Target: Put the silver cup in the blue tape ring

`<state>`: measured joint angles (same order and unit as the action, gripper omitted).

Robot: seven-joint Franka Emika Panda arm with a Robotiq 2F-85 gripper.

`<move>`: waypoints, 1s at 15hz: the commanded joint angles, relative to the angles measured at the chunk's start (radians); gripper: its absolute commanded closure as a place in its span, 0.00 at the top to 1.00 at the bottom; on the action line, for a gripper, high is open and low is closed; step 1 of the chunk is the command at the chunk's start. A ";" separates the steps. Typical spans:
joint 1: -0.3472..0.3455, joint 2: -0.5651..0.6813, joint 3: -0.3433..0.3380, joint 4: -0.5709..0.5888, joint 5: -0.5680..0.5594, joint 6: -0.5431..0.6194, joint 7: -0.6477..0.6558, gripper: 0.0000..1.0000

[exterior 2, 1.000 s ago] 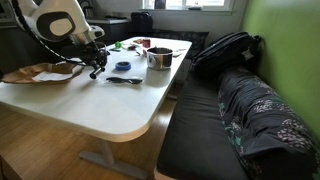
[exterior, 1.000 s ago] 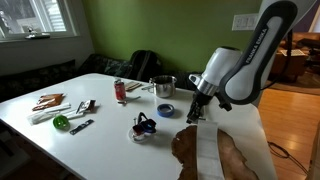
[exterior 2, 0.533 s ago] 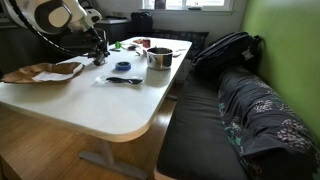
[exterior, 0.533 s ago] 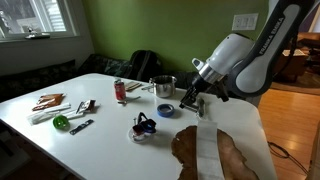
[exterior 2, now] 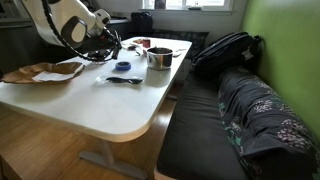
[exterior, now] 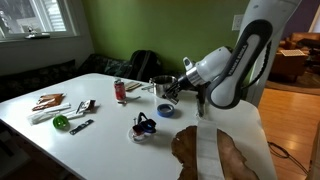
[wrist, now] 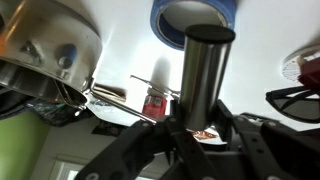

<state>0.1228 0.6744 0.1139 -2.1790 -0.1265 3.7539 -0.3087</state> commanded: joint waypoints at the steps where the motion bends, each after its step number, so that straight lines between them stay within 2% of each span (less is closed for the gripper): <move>1: 0.091 0.190 -0.059 0.239 0.014 0.004 0.006 0.12; 4: 0.115 0.274 -0.071 0.358 0.009 0.047 0.026 0.12; 6: 0.121 0.300 -0.078 0.410 0.015 0.030 0.041 0.12; 12: 0.187 0.336 -0.166 0.439 0.131 -0.033 0.024 0.12; 15: 0.199 0.328 -0.169 0.427 0.151 -0.058 0.037 0.12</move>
<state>0.2915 0.9897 -0.0323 -1.7543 -0.0089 3.7361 -0.2915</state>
